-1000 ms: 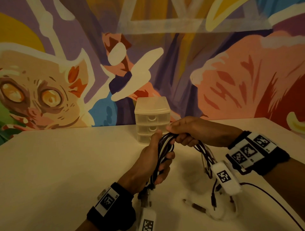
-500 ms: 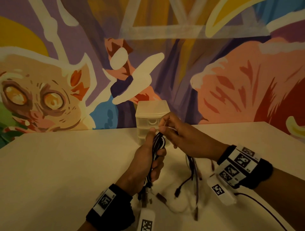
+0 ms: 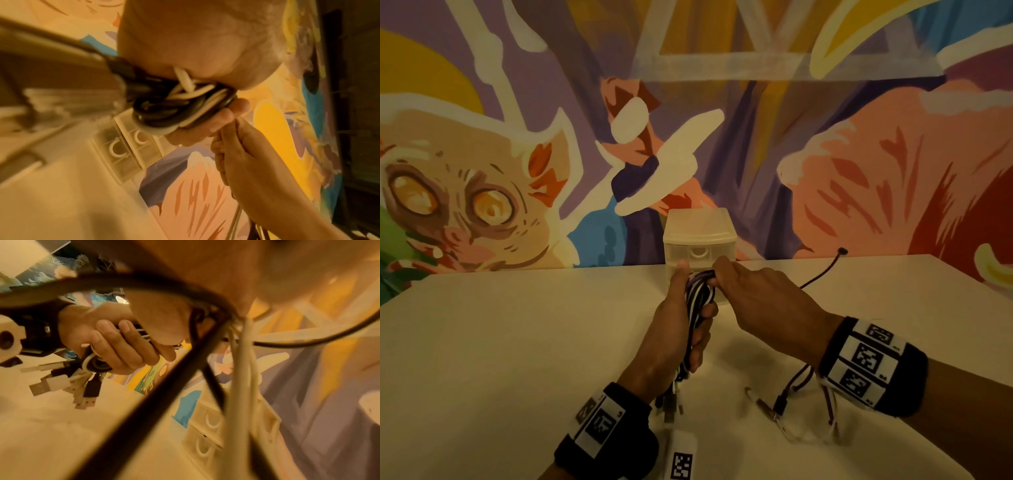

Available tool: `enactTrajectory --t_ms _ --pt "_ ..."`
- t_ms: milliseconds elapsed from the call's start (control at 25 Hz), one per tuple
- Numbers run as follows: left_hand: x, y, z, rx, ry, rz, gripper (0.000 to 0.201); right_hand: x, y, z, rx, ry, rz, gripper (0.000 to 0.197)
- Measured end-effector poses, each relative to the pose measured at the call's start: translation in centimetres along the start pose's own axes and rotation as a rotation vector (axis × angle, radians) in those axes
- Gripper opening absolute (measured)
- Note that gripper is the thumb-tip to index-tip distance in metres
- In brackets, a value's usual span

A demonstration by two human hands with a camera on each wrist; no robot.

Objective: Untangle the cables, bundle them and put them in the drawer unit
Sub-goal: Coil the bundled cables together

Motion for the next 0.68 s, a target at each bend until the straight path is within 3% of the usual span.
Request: enactTrajectory --t_ms 120,240,360,440,560,680 --pt "-0.8 0.3 0.2 0.133 0.153 0.116 0.075 0.9 -0.1 -0.4 0.036 0.016 -0.024 0.044" --pt "-1.4 0.5 0.3 0.186 0.264 0.234 0.083 0.6 0.1 -1.1 0.026 0.152 0.037 0.031" --pt "-1.4 -0.2 1.4 0.254 0.327 0.261 0.081 -0.3 0.7 -0.7 0.089 0.479 0.051 0.014" --pt "-1.0 -0.5 1.5 0.276 0.328 0.214 0.080 -0.2 1.8 0.9 0.218 0.755 -0.025 0.022" --pt "-0.5 -0.7 1.6 0.287 0.284 0.171 0.079 0.7 2.8 1.5 0.393 1.405 -0.173 0.030" --pt "-1.1 -0.5 1.8 0.315 0.262 0.214 0.081 1.2 2.8 0.5 0.400 1.582 -0.174 0.046"
Point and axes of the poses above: each hand's wrist, its own y-axis towards the middle knuckle, its own x-axis out of the palm, z = x × y, the point moved 7 cm from there along y, towards the middle knuckle, and after that the axes turned 3 degrees about z, right-handed, at the moved point
